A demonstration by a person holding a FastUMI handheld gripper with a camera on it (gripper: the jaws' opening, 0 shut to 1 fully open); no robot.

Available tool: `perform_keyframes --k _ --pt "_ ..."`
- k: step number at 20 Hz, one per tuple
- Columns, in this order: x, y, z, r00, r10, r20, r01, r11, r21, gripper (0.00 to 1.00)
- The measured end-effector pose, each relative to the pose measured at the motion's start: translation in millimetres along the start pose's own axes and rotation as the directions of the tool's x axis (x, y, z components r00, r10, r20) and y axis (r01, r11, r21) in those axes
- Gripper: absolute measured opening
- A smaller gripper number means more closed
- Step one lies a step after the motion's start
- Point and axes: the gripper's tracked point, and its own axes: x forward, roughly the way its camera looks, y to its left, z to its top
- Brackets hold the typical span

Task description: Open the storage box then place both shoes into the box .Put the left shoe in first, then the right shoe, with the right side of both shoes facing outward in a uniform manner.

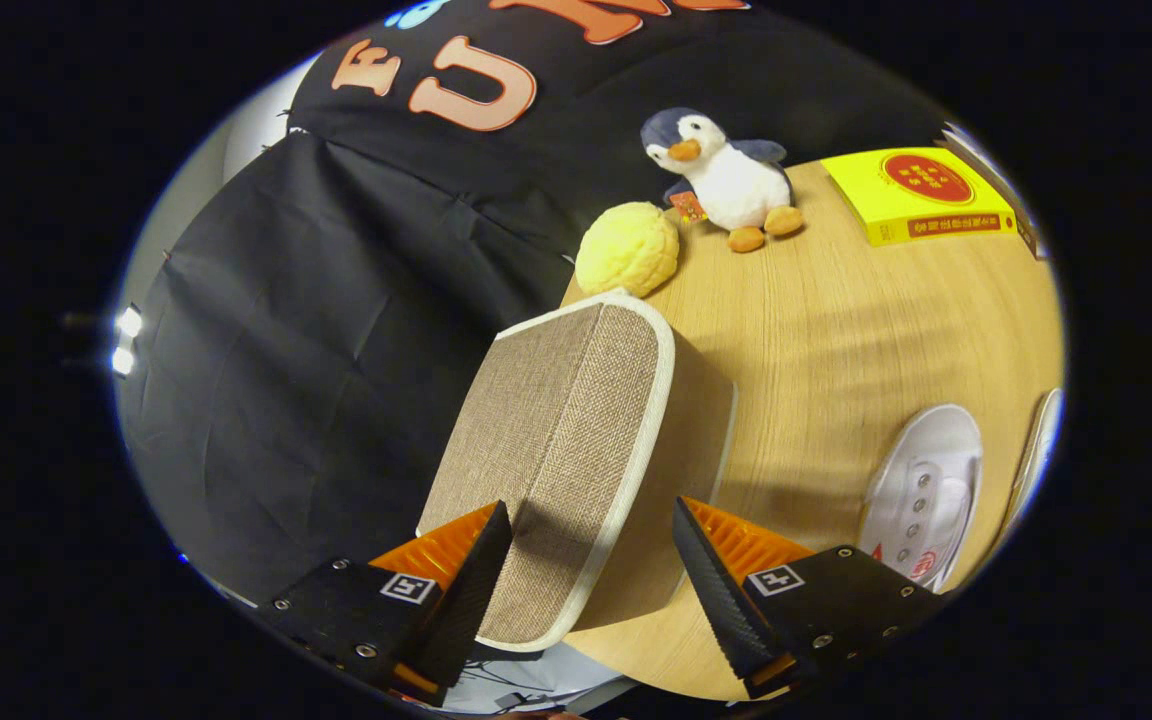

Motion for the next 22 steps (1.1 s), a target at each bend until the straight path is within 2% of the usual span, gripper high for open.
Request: perform_keyframes --k 4,6,9,13,19,22 --pt "4.5 11.5 -1.7 0.999 0.046 -0.021 -0.045 0.997 0.061 0.96" --pt "-1.1 19.3 2.4 0.998 0.068 -0.01 -0.067 0.995 0.067 0.92" --pt "-18.6 36.8 9.8 0.993 0.114 0.005 -0.114 0.99 0.079 0.75" --pt "-38.0 74.1 30.2 0.981 0.188 0.046 -0.189 0.982 0.023 0.62" --pt "-34.8 126.1 39.5 0.97 0.24 0.034 -0.236 0.966 -0.103 0.37" --pt "-26.4 153.3 47.1 0.96 0.276 0.043 -0.267 0.952 -0.148 0.31"
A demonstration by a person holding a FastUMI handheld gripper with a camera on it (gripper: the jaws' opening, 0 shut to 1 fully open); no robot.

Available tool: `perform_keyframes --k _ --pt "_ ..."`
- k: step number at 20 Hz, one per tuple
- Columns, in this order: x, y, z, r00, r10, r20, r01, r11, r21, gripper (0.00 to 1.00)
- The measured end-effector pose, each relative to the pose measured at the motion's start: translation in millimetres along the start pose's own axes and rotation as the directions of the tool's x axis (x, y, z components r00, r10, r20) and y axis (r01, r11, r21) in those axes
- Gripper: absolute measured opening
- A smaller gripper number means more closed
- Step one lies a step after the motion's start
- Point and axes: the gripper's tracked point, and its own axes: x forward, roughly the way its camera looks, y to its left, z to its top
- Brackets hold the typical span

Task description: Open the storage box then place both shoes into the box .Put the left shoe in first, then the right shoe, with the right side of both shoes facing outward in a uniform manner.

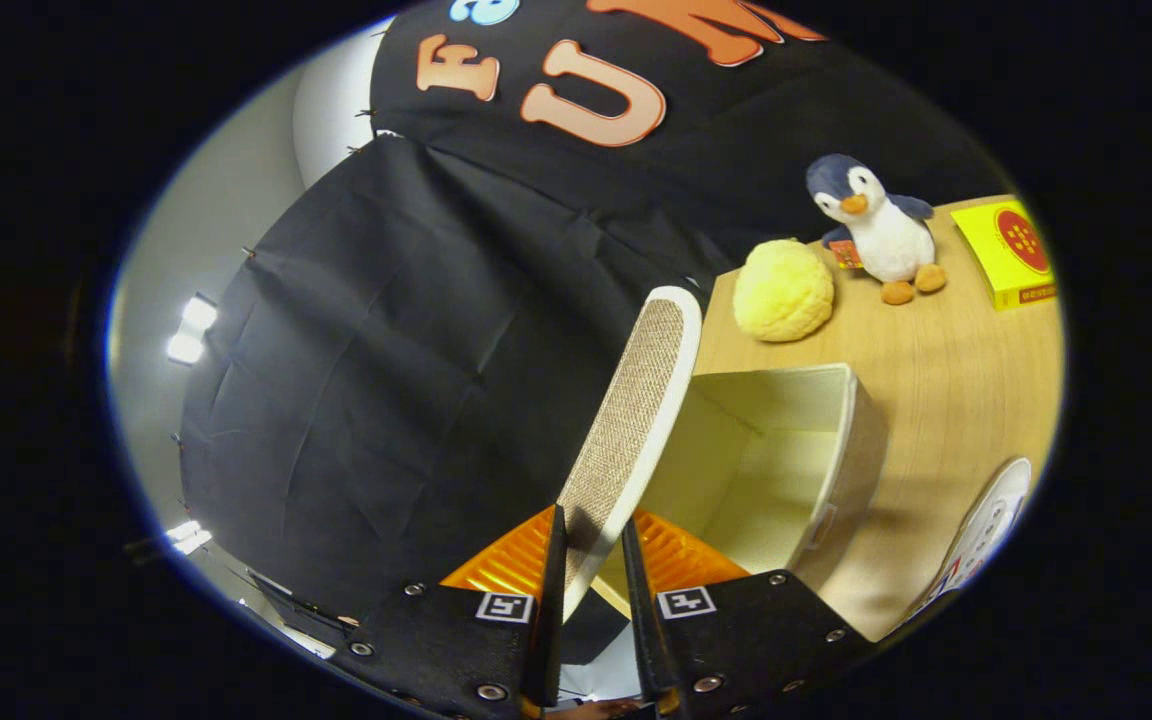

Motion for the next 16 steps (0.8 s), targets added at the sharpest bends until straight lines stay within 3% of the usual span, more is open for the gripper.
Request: perform_keyframes --k 6,16 --pt "39.3 38.0 8.8 1.0 0.019 -0.018 -0.02 1.0 -0.013 0.17" --pt "107.7 79.2 0.8 0.998 -0.009 -0.067 0.003 0.997 -0.079 0.17"
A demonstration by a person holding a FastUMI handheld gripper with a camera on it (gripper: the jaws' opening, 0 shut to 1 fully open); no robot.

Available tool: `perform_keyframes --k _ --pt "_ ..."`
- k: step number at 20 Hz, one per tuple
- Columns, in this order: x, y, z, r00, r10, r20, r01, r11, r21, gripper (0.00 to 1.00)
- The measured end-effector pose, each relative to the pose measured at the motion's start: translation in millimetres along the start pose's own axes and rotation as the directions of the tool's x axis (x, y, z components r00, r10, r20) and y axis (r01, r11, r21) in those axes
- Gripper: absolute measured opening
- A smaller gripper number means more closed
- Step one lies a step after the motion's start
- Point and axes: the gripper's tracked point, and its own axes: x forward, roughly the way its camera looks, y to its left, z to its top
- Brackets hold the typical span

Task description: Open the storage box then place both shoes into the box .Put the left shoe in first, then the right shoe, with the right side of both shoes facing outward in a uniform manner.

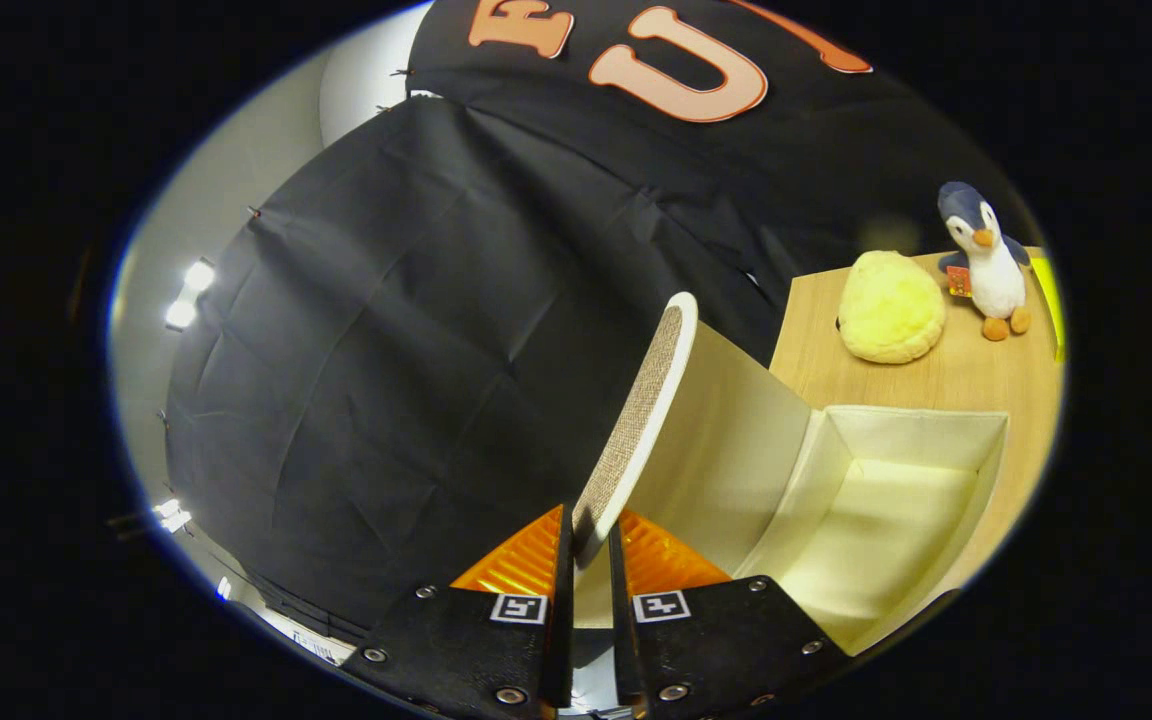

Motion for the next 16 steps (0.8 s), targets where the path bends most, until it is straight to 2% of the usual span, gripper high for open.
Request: perform_keyframes --k 7,8,10,14,16 --pt "54.5 12.4 -10.2 0.999 -0.037 -0.011 0.037 0.999 0.008 0.16" --pt "57.9 12.6 -15.3 0.999 -0.039 -0.028 0.039 0.999 0.004 0.18" --pt "62.7 9.6 -27.6 0.997 -0.036 -0.065 0.035 0.999 -0.007 0.36" --pt "54.6 -6.8 -33.1 0.995 -0.081 -0.064 0.075 0.993 -0.088 0.62" --pt "36.3 -23.3 -35.5 0.992 -0.11 -0.057 0.102 0.987 -0.124 0.71"
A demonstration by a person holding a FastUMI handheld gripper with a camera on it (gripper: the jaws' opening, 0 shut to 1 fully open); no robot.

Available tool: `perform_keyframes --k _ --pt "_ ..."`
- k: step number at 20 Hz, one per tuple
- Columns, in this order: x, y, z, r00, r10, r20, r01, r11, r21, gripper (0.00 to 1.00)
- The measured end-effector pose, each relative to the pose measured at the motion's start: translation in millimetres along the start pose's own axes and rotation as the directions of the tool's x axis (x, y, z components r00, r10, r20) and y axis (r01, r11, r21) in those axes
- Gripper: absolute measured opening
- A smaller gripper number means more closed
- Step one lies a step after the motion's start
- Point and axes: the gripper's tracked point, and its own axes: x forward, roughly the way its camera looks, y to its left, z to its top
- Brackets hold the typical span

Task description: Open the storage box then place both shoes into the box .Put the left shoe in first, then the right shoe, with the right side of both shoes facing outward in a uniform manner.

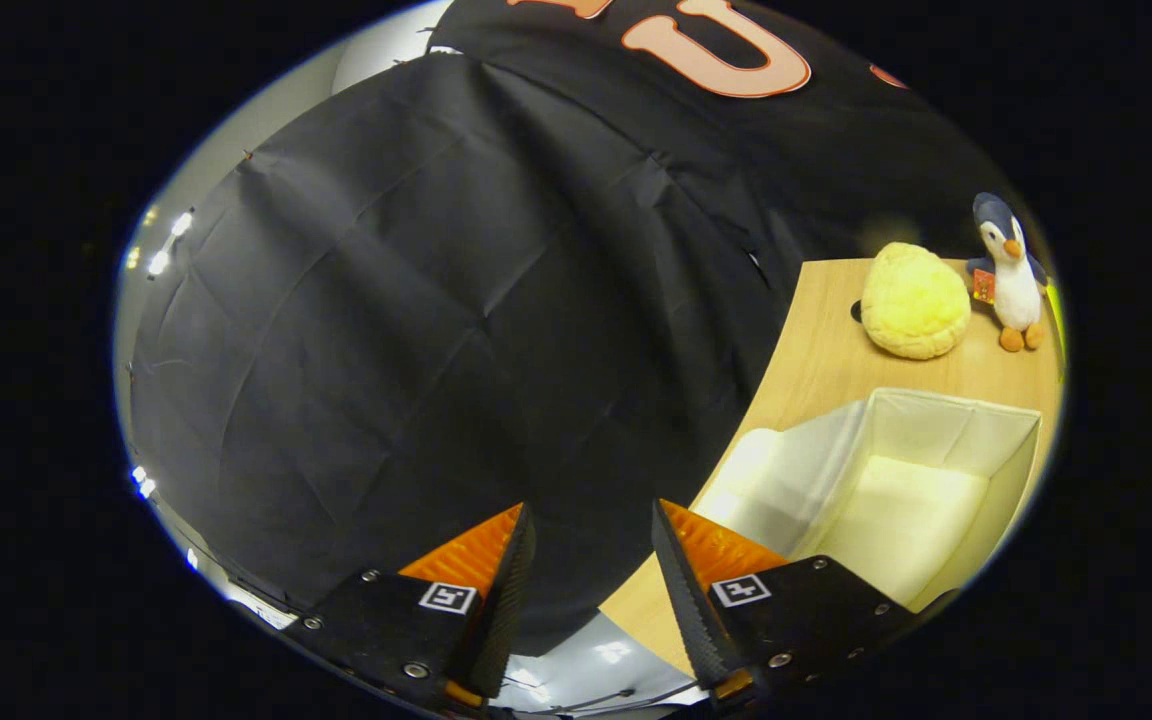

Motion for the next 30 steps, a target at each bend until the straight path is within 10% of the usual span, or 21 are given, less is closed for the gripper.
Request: perform_keyframes --k 12,30 --pt "-128.7 -153.8 -7.4 0.946 -0.28 0.162 0.285 0.959 -0.004 0.9" --pt "-285.2 -365.1 -193.5 0.686 -0.727 -0.017 0.725 0.682 0.095 0.84"
